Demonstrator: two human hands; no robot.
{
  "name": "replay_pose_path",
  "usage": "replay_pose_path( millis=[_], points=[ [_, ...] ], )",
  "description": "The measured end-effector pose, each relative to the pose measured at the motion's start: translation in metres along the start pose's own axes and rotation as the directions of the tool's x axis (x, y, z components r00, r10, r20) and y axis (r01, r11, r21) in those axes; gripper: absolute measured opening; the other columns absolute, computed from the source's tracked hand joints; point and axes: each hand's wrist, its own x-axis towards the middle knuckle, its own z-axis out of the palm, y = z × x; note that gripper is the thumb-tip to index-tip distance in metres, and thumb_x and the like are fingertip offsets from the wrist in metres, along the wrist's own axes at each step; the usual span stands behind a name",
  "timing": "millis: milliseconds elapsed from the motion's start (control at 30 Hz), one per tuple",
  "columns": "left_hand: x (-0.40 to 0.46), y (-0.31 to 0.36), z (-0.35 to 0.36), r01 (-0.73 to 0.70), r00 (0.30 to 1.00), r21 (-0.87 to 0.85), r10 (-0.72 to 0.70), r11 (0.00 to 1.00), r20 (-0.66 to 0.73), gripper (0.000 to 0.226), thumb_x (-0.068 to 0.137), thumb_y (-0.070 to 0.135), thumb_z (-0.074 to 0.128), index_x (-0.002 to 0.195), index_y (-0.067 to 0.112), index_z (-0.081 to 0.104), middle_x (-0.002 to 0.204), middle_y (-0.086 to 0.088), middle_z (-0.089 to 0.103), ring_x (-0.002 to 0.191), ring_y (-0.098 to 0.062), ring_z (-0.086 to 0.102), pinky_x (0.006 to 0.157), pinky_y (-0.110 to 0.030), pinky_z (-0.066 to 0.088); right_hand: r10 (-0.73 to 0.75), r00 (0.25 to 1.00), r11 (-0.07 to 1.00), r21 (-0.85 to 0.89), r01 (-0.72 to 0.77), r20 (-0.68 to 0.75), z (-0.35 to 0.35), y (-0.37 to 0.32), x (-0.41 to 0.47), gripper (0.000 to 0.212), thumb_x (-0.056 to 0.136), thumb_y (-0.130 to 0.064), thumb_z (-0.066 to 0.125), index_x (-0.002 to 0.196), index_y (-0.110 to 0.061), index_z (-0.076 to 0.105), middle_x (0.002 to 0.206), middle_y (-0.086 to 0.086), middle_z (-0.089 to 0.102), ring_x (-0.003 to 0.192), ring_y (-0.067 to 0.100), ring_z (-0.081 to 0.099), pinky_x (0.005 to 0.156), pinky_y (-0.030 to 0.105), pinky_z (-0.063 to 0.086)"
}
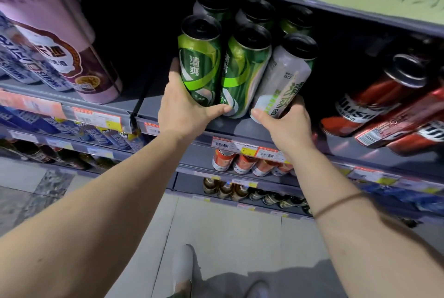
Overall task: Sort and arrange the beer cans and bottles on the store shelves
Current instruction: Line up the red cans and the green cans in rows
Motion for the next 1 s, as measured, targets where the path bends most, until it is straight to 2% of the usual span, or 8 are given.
replay_pose_path(
  millis=[233,333,467,567,667,767,867,1000],
  points=[
    [0.003,-0.001,-0.002,0.015,0.999,0.024,-0.016,1.0,0.038,0.107,0.041,0.061,0.09,0.127,0.024,0.037,0.092,0.018,0.064,0.094,-0.007,0.062,0.069,-0.029,0.046,-0.029,0.997,1.0,0.01,0.029,0.07,-0.006,0.006,-0.003,0.045,0.069,-0.046,0.077,0.098,-0.034,0.045,0.085,-0.027,0.047,0.074,-0.018,0.043,0.059,0.006,0.029],
    [0.013,-0.006,-0.01,0.047,0.995,0.015,-0.048,0.999,0.087,0.102,0.049,0.052,0.091,0.13,0.019,0.038,0.103,0.016,0.065,0.099,-0.008,0.059,0.077,-0.028,0.043,-0.024,0.997,1.0,0.015,0.023,0.075,-0.009,0.009,-0.006,0.053,0.068,-0.049,0.076,0.105,-0.032,0.042,0.089,-0.028,0.045,0.078,-0.013,0.044,0.061,0.008,0.029],
    [0.018,-0.013,-0.016,0.051,0.989,0.046,-0.057,0.998,0.138,0.079,0.052,0.05,0.091,0.109,0.019,0.045,0.094,0.009,0.069,0.097,-0.012,0.063,0.081,-0.032,0.05,0.012,0.999,1.0,0.019,-0.013,0.049,-0.005,0.002,-0.007,0.068,0.059,-0.054,0.08,0.108,-0.028,0.041,0.09,-0.026,0.042,0.077,-0.008,0.044,0.061,0.01,0.029],
    [0.012,-0.008,-0.019,0.024,0.988,0.001,-0.024,1.0,0.151,0.078,0.054,0.044,0.092,0.11,0.023,0.043,0.094,0.019,0.059,0.096,0.001,0.058,0.081,-0.025,0.046,0.034,0.999,0.999,-0.015,-0.034,0.002,-0.002,-0.003,-0.006,0.068,0.055,-0.057,0.082,0.101,-0.027,0.041,0.093,-0.012,0.046,0.078,0.006,0.047,0.069,0.021,0.036],
    [-0.001,0.001,-0.03,-0.136,0.989,-0.099,0.129,0.986,-0.072,0.087,0.057,0.04,0.092,0.125,0.014,0.045,0.115,0.009,0.053,0.11,0.005,0.05,0.094,-0.016,0.042,0.012,1.0,1.0,-0.026,-0.012,0.012,-0.002,0.0,-0.006,0.065,0.058,-0.056,0.081,0.103,-0.03,0.043,0.101,-0.008,0.049,0.089,0.013,0.047,0.078,0.027,0.036],
    [-0.034,0.012,-0.03,-0.197,0.956,-0.076,0.175,0.977,-0.234,0.06,0.069,0.043,0.083,0.113,0.014,0.053,0.105,0.003,0.051,0.095,-0.005,0.05,0.084,-0.017,0.044,-0.015,1.0,1.0,-0.021,0.015,0.016,-0.002,0.002,-0.006,0.061,0.061,-0.053,0.081,0.103,-0.03,0.043,0.097,-0.011,0.049,0.09,0.012,0.047,0.077,0.027,0.036],
    [-0.069,0.019,-0.011,-0.07,0.998,-0.056,0.071,0.996,0.0,0.048,0.082,0.037,0.075,0.121,0.018,0.057,0.114,0.006,0.056,0.108,-0.007,0.053,0.095,-0.03,0.047,-0.016,1.0,0.999,-0.03,0.016,0.01,-0.002,0.003,-0.007,0.06,0.062,-0.054,0.08,0.103,-0.027,0.045,0.099,-0.008,0.051,0.091,0.014,0.048,0.077,0.027,0.036],
    [-0.076,0.027,0.02,-0.074,0.991,0.02,0.071,0.997,0.111,0.081,0.087,0.037,0.068,0.152,0.016,0.025,0.151,0.003,0.04,0.137,-0.01,0.032,0.117,-0.04,0.022,-0.023,1.0,0.998,-0.054,0.022,-0.004,-0.003,0.006,-0.008,0.058,0.063,-0.055,0.08,0.099,-0.025,0.046,0.095,-0.007,0.052,0.087,0.014,0.049,0.073,0.026,0.035]
  ],
)
